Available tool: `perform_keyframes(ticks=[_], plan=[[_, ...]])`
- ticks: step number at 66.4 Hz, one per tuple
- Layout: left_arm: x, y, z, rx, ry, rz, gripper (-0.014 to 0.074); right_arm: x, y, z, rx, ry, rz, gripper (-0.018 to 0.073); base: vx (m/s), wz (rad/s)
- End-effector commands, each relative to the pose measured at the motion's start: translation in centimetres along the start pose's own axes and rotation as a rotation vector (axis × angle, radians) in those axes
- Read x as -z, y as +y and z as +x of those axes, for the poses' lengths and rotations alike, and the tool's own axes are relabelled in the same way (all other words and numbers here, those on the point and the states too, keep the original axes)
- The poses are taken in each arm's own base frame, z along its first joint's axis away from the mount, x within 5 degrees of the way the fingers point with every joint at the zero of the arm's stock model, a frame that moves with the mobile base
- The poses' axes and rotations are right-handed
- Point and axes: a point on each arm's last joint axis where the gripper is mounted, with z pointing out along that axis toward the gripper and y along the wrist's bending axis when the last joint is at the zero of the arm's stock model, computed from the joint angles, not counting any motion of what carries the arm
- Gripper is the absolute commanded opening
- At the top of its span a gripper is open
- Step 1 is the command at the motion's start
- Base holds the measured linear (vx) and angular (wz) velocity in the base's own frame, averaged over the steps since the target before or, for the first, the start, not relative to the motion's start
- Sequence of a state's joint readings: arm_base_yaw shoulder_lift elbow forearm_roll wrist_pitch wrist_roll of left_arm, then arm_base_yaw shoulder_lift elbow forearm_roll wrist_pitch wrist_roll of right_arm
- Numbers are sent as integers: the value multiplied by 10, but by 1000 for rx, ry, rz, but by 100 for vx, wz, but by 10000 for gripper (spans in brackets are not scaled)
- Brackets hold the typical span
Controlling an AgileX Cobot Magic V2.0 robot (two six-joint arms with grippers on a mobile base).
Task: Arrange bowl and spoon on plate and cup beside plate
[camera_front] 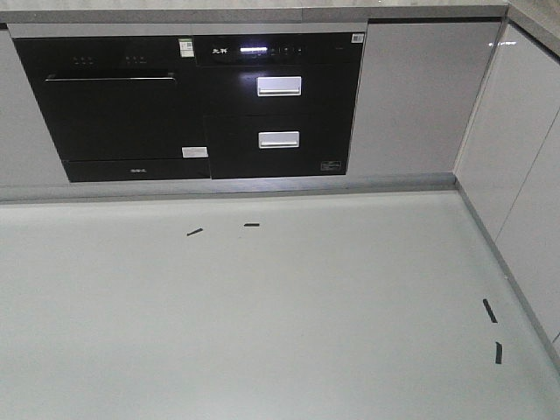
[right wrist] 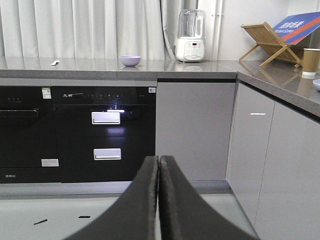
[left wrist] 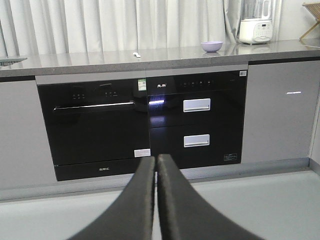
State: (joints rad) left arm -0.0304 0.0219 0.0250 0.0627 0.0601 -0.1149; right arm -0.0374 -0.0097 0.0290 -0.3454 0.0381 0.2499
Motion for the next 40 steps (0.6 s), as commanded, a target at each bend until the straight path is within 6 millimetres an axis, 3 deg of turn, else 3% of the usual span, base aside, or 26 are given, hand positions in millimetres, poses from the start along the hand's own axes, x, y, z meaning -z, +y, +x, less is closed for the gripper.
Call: perform_keyframes(ticks=[1, 40], plan=[[-2, 0, 5, 18, -28, 6, -6, 1, 2, -2, 11, -64, -12, -2, 0, 0], [-2, 0, 5, 18, -28, 6, -6, 1, 2, -2, 11, -65, -12, -2, 0, 0]])
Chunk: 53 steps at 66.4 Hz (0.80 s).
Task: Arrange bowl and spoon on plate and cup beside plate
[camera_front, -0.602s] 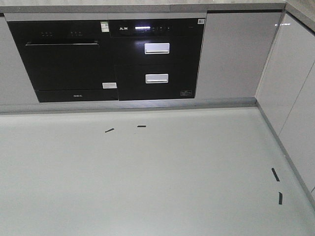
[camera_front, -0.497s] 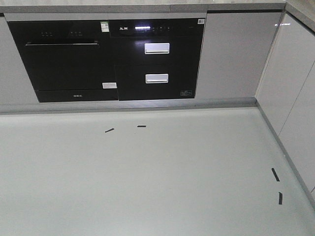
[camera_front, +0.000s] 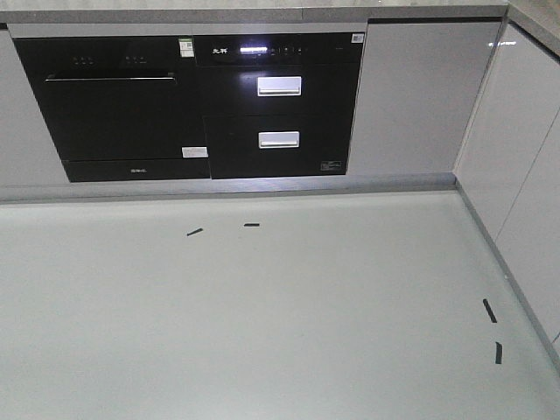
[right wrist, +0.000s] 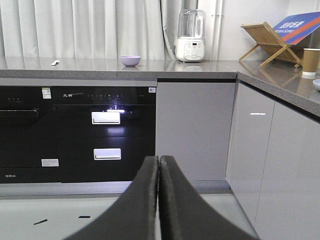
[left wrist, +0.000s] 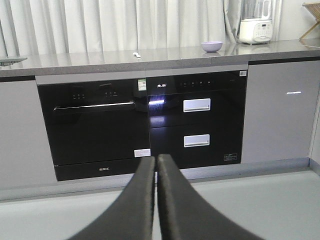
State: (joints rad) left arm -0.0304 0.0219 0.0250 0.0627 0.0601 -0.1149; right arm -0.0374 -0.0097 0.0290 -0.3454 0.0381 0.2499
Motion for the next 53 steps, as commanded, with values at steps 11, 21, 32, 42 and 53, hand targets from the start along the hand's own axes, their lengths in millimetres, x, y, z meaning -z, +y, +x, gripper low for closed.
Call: perform_keyframes(ticks=[11, 21, 32, 42, 53], plan=[[-2, 0, 5, 18, -28, 6, -6, 1, 2, -2, 11, -65, -12, -2, 0, 0], [-2, 0, 5, 18, -28, 6, -6, 1, 2, -2, 11, -65, -12, -2, 0, 0], [-2, 0, 5, 18, -28, 6, -6, 1, 2, -2, 11, -65, -12, -2, 0, 0], [-2, 0, 5, 18, -28, 6, -6, 1, 2, -2, 11, -64, -12, -2, 0, -1], [-2, 0, 5, 18, -28, 6, -6, 1, 2, -2, 11, -64, -12, -2, 2, -2]])
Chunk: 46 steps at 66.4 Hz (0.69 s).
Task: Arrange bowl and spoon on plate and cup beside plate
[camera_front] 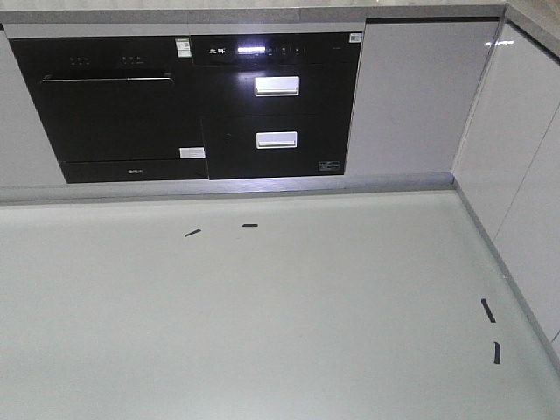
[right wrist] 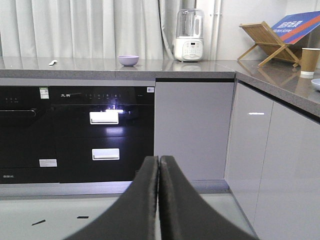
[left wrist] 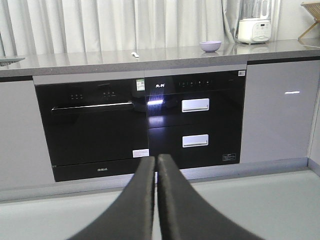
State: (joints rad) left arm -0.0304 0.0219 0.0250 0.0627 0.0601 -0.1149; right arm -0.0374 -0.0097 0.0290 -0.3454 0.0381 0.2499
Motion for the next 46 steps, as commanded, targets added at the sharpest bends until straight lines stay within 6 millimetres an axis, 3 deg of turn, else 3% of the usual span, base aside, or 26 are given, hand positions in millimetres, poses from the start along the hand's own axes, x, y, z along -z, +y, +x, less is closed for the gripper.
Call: perform_keyframes(ticks=[1, 46], plan=[[-2, 0, 5, 18, -28, 6, -6, 1, 2, -2, 11, -64, -12, -2, 3, 0], [-2, 0, 5, 18, -28, 6, -6, 1, 2, -2, 11, -64, -12, -2, 5, 0]])
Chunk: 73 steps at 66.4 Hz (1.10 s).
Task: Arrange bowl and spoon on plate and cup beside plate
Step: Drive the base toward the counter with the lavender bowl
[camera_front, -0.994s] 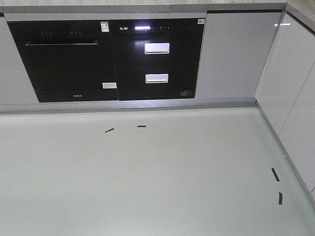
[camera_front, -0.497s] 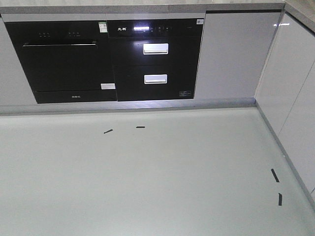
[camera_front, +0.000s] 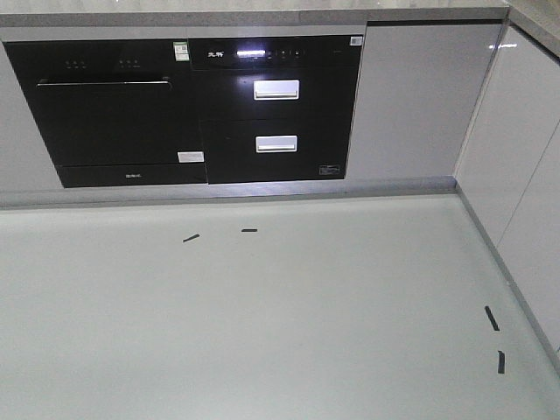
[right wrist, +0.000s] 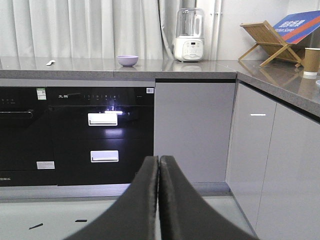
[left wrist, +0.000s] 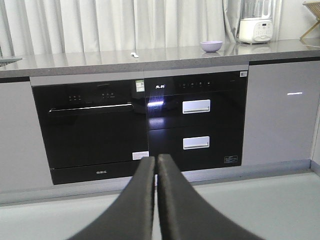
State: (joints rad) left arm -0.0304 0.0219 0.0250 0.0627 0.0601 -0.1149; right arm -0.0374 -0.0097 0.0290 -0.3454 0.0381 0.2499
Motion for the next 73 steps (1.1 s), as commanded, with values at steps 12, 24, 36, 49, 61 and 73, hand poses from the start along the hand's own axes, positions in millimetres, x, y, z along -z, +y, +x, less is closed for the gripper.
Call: perform_keyframes(ticks=[12, 24, 36, 49, 61, 73], plan=[[-2, 0, 5, 18, -28, 6, -6, 1, 2, -2, 11, -65, -12, -2, 4, 5], [-2, 0, 5, 18, -28, 6, -6, 1, 2, -2, 11, -65, -12, -2, 4, 10], [-2, 0, 5, 18, -28, 6, -6, 1, 2, -2, 11, -65, -12, -2, 5, 13], [-2, 0, 5, 18, -28, 6, -6, 1, 2, -2, 11, -65, -12, -2, 5, 12], [-2, 0, 5, 18, -28, 6, -6, 1, 2, -2, 11, -65, -12, -2, 5, 6], [-2, 0, 5, 18, -28, 6, -6, 1, 2, -2, 11, -65, -12, -2, 5, 2]])
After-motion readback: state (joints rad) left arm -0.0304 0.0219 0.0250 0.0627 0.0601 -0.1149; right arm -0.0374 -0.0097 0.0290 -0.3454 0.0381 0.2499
